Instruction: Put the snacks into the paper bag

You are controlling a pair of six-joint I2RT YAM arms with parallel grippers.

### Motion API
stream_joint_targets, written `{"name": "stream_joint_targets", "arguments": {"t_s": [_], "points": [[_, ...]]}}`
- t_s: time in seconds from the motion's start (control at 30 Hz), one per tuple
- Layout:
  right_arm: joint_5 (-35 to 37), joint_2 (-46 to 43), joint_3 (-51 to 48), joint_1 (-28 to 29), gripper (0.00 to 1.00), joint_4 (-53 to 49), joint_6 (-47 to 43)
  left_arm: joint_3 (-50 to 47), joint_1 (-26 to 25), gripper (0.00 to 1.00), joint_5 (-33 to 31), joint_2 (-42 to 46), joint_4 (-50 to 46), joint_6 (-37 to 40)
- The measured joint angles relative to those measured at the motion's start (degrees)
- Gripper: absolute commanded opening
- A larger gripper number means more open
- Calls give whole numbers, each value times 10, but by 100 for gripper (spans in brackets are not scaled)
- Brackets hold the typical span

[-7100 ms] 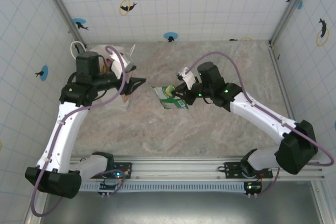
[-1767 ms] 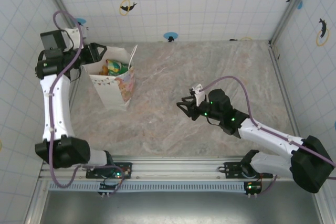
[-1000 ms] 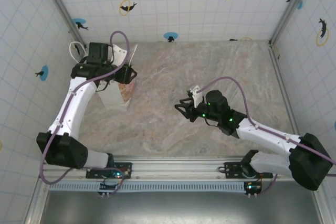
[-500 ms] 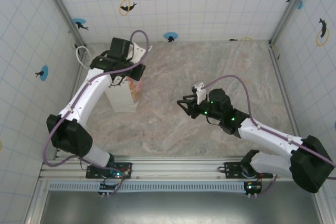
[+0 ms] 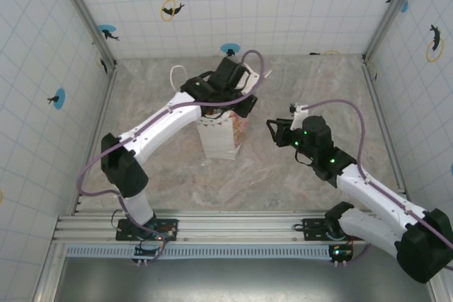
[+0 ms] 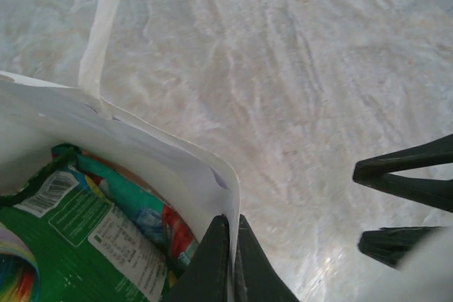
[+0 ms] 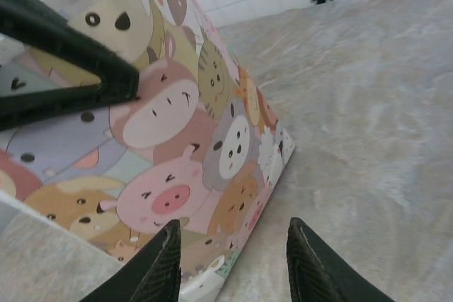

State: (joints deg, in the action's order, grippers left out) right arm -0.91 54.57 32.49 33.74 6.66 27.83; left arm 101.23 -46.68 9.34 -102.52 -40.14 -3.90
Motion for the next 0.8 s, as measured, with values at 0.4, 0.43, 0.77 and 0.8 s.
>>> {"name": "stream_joint_targets", "arguments": {"t_s": [0.4, 0.43, 0.77, 0.8], "points": [[4, 7, -7, -50, 50, -23, 47, 82, 5, 66, -39, 20, 24, -66], [2, 18, -7, -50, 50, -28, 48, 80, 21, 67, -39, 35, 24, -68], [-12, 84, 68, -123, 55, -66, -16, -77, 281, 85, -45, 240, 66, -83], [-17, 85, 72, -137, 55, -66, -25, -95, 308, 89, -46, 254, 76, -83]]}}
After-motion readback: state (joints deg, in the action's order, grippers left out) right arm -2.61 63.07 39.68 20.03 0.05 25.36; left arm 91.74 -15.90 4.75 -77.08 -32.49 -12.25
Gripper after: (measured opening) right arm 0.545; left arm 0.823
